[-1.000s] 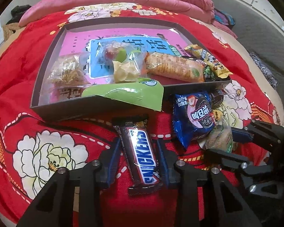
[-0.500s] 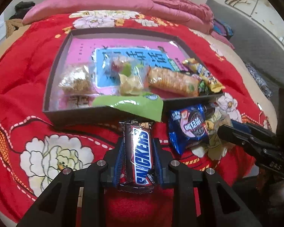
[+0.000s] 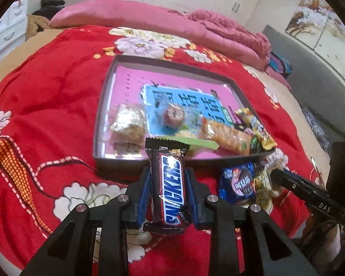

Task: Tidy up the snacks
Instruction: 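Lower the Snickers bar into the tray with the left gripper while the right lowers the cracker pack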

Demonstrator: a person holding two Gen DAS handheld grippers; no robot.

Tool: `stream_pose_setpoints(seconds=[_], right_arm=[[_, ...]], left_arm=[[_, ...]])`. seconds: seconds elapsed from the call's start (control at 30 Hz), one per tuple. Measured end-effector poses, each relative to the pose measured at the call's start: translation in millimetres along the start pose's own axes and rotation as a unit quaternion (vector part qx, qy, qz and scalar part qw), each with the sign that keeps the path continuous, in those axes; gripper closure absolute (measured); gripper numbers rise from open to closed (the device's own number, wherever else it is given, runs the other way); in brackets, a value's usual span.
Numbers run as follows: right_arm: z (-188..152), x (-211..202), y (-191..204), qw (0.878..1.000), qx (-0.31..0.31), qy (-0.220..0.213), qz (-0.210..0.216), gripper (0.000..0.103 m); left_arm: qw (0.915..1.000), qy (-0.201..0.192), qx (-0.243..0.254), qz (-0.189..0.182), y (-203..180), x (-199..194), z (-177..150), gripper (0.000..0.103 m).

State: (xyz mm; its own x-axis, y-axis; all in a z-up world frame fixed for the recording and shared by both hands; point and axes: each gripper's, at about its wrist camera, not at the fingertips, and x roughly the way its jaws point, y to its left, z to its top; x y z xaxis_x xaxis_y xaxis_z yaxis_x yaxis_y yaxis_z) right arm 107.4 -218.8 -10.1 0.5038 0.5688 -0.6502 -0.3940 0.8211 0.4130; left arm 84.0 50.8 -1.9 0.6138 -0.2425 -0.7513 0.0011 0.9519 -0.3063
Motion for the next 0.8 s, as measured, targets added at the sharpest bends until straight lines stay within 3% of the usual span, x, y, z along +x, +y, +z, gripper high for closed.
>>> stream_pose_setpoints(seconds=[0.8], right_arm=[[22, 7, 10, 0.999, 0.01, -0.037, -0.002, 0.069]], left_arm=[[0.9989, -0.047, -0.003, 0.0, 5, 1, 24, 0.073]])
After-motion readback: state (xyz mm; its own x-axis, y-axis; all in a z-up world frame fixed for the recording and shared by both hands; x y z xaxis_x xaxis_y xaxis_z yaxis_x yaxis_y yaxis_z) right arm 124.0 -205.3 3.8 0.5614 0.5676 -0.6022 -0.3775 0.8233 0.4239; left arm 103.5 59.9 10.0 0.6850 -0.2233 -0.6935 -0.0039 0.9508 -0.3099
